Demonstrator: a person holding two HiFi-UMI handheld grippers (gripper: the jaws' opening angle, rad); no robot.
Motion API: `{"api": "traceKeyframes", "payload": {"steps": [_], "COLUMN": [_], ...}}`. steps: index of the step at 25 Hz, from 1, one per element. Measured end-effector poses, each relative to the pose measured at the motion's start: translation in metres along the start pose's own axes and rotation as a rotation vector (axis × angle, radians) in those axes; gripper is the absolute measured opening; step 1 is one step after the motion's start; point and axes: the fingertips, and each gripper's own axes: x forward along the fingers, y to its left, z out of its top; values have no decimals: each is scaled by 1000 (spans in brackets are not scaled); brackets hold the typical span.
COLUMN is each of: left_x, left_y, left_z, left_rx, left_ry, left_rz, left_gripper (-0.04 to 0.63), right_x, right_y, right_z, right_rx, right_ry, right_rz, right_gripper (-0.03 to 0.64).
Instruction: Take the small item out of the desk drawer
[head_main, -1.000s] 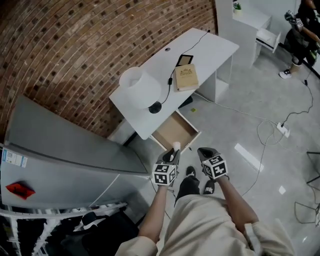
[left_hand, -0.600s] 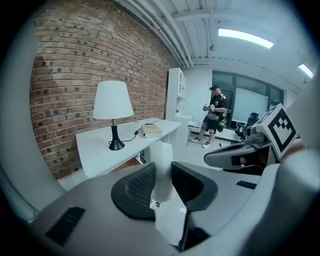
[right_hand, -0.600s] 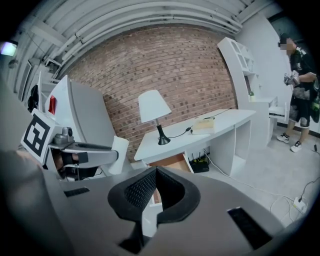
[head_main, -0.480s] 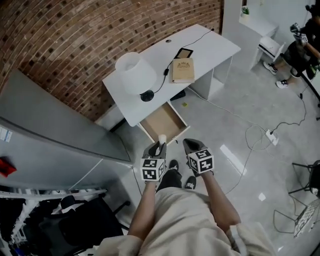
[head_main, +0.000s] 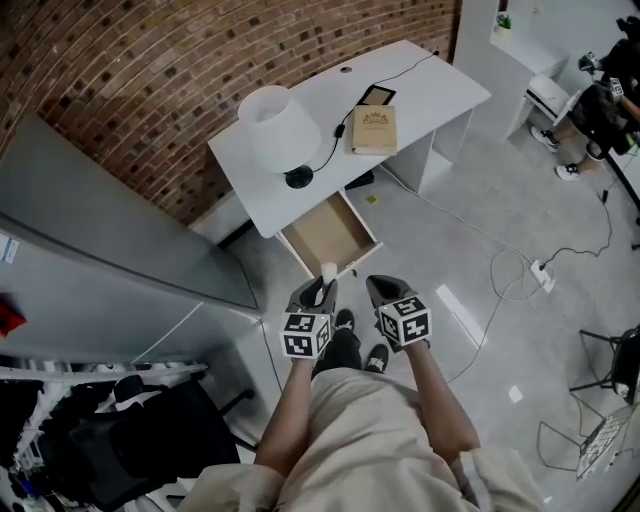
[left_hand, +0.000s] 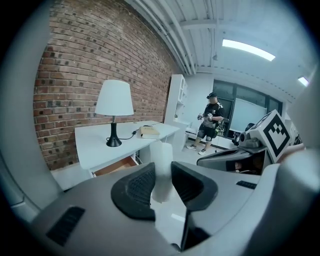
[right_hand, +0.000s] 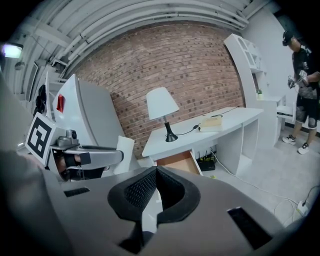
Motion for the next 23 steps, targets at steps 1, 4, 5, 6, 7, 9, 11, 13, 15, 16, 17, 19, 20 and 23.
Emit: {"api": "traceKeyframes", "payload": {"steps": [1, 4, 5, 6, 7, 9, 11, 13, 15, 16, 17, 19, 20, 23], "left_x": [-1, 1, 3, 3, 3, 2, 1, 1, 1, 0, -1, 0, 1, 5], "left_y": [0, -1, -1, -1, 1, 4, 7, 8, 11, 12, 12, 10, 9, 9], "left_z": [-1, -2, -1, 0, 1, 3, 3, 4, 7, 9, 10, 11, 13, 17], "left_rx": [1, 0, -2, -5, -8, -11, -8, -3, 17, 36, 54, 61, 58, 52], "left_ry": [3, 8, 8, 6, 3, -1, -3, -7, -18, -23, -26, -31, -33, -42], "left_rz": [-1, 1, 1, 0, -1, 0, 0, 3, 21, 34, 42, 42, 39, 35], "left_gripper": [115, 117, 117, 117, 117, 117, 117, 117, 117, 117, 117, 117, 117, 117], "right_x": [0, 0, 0, 0, 0, 1, 1, 1, 2, 2, 2, 1, 0, 1], "right_y": [1, -3, -6, -9, -11, -13, -13, -13, -13, -12, -11, -10, -11, -12], "right_z": [-1, 0, 0, 1, 1, 2, 5, 6, 7, 8, 7, 6, 7, 12], "right_rx": [6, 29, 36, 44, 52, 69, 82, 84, 75, 70, 68, 67, 65, 53], "right_ry": [0, -7, -9, -12, -13, -18, -27, -31, -27, -24, -22, -23, -26, -34], "right_rz": [0, -4, -9, -16, -22, -31, -36, -37, -36, -34, -32, -27, -25, -15], "right_gripper": [26, 25, 25, 26, 25, 25, 25, 25, 26, 25, 25, 25, 26, 25]}}
